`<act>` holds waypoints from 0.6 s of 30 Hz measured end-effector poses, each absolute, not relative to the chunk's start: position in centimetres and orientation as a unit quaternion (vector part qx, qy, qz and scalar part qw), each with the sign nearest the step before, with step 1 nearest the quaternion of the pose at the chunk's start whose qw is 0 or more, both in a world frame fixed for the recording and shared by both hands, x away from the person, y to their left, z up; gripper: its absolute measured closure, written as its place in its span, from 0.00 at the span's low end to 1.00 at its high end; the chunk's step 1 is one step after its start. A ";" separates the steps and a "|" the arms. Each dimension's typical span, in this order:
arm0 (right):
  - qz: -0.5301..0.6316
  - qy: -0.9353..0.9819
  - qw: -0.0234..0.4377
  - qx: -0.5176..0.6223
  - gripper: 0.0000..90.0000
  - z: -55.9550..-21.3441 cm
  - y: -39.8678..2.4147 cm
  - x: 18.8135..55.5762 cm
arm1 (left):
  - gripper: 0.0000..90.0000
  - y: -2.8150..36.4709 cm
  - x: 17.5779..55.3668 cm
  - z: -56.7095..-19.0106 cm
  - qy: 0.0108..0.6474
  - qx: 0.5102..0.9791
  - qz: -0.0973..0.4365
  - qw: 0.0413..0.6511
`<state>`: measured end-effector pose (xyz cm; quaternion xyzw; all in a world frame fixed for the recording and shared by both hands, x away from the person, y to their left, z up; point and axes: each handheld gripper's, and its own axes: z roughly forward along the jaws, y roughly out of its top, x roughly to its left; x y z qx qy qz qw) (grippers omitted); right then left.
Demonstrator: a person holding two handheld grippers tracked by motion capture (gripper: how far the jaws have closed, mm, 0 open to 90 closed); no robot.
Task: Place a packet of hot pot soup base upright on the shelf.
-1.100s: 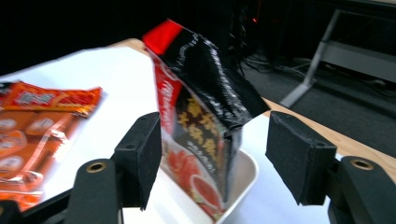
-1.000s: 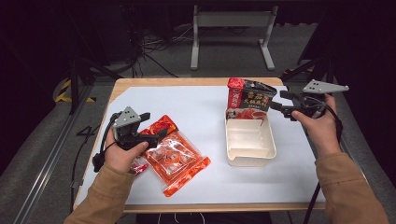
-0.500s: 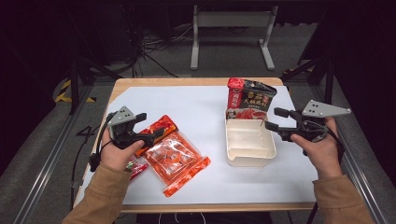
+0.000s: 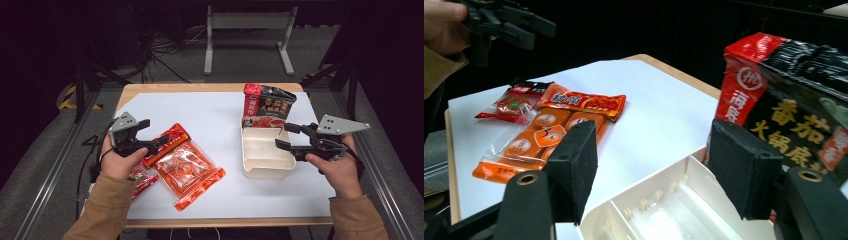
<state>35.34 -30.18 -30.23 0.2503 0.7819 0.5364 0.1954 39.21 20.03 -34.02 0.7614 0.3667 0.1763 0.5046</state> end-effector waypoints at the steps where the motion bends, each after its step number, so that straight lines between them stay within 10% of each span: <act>1: 0.537 0.782 0.194 0.249 0.41 -30.3 -30.0 35.3 | 0.13 20.3 39.3 -34.0 0.371 0.760 0.177 0.503; 18: 0.525 0.794 0.181 0.247 0.41 -31.9 -29.2 35.3 | 0.14 23.6 41.3 -36.0 0.408 0.765 0.183 0.463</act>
